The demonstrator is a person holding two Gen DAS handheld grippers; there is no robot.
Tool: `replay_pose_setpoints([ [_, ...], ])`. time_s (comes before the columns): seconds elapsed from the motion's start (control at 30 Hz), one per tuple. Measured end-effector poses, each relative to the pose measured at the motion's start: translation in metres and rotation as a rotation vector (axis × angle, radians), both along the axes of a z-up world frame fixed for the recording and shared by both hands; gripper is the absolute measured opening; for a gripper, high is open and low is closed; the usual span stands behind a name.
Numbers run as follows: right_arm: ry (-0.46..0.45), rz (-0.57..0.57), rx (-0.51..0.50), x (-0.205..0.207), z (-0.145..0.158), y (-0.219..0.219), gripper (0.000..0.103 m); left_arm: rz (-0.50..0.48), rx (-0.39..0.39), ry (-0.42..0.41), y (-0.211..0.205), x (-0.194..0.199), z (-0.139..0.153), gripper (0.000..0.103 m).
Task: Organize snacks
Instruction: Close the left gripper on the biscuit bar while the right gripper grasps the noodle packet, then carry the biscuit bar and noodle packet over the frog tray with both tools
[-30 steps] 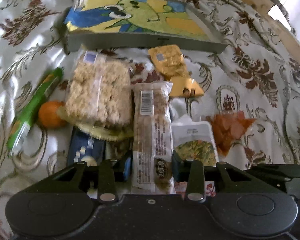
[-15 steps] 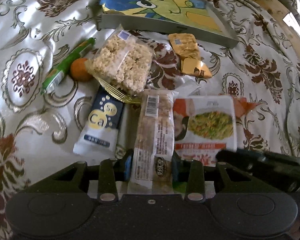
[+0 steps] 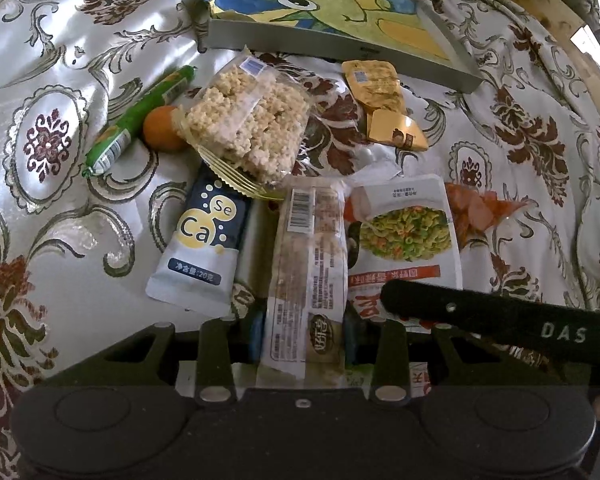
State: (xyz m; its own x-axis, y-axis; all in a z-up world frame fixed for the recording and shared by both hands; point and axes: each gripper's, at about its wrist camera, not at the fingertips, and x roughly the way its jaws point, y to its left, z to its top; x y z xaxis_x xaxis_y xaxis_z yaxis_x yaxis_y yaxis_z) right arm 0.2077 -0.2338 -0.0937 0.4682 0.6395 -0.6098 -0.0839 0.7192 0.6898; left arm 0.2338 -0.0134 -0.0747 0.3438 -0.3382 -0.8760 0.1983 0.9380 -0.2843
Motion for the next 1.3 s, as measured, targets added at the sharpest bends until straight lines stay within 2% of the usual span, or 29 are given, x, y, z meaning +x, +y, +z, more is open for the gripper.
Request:
replay_pose_setpoints([
  [0.27,0.032,-0.043,0.013,-0.005,0.002,-0.005,0.012,-0.007,-0.031,-0.037,0.001,-0.006,0.007,0.038],
  [0.53,-0.062,-0.076,0.025,-0.023,0.029,-0.014,0.01,-0.004,-0.129,-0.167,0.003,-0.026,0.031,0.038],
  [0.7,-0.151,-0.13,-0.006,-0.031,0.048,-0.022,0.01,0.034,-0.173,-0.244,0.007,-0.028,0.043,0.038],
  [0.93,-0.224,-0.212,0.034,-0.028,0.061,-0.039,0.01,0.064,-0.135,-0.377,0.003,-0.02,0.057,0.038],
  [1.1,-0.255,-0.265,0.057,-0.012,0.065,-0.051,0.01,0.093,-0.114,-0.47,-0.006,0.001,0.065,0.038],
  [1.3,-0.306,-0.296,0.056,0.016,0.072,-0.057,0.01,0.129,-0.124,-0.551,-0.009,0.033,0.07,0.038],
])
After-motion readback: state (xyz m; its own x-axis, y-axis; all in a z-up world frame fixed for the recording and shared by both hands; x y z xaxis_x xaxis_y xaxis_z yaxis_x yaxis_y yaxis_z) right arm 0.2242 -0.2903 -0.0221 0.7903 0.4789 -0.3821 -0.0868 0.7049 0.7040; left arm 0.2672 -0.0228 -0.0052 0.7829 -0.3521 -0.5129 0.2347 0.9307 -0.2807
